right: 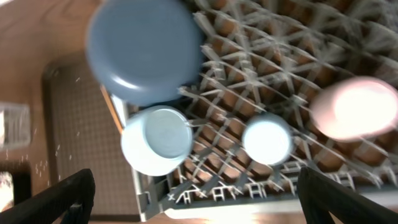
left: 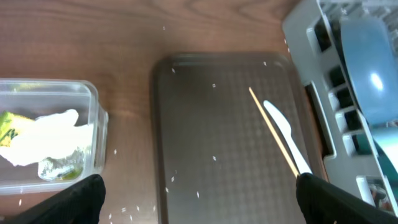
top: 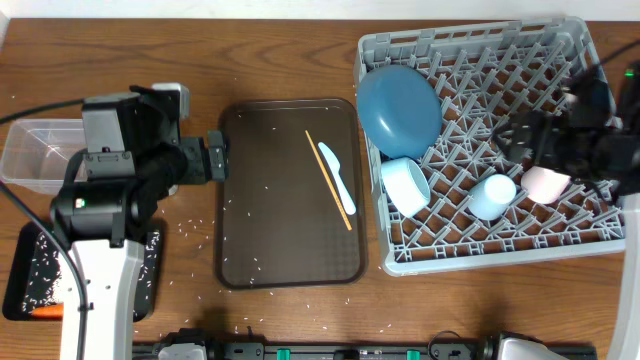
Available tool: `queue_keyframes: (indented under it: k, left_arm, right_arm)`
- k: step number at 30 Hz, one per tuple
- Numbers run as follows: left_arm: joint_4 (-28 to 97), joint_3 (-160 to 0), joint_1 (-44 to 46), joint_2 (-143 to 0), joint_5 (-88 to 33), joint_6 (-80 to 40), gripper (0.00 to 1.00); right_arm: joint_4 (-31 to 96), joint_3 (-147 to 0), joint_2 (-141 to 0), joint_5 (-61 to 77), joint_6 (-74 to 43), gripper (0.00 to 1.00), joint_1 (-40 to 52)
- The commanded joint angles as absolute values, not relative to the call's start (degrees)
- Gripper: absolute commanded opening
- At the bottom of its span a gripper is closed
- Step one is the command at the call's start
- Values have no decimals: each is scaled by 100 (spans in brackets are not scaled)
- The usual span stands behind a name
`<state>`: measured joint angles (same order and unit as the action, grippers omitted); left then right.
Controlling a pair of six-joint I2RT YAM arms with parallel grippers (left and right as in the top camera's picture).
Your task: Sort waste into correct bins and load items into the dishwasher rack
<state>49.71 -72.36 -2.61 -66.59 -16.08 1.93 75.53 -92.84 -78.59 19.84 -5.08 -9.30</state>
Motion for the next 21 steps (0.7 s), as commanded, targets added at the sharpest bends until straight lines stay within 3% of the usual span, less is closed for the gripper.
queue_keyframes:
  k: [1,6,9,21]
  left_arm:
    - [5212,-7295,-250,-6486,-1566,268,98]
    - [5638,-7295,-292,-6099,64,-1044,98]
    - [5682,-7295,-434,-5780,309,-1341,98]
    - [6320,-7288,-1398,-5347,714,-1894,98]
  right_arm:
    - [7507,-9299,-7863,1951,-263,93,-491]
    - [7358,-9299,-7865,1951,-200,77,427]
    - [7065,-9299,-7929,1938,-204,64,1140]
    - [5822,-9299,-10007,1057,-676,66,3647]
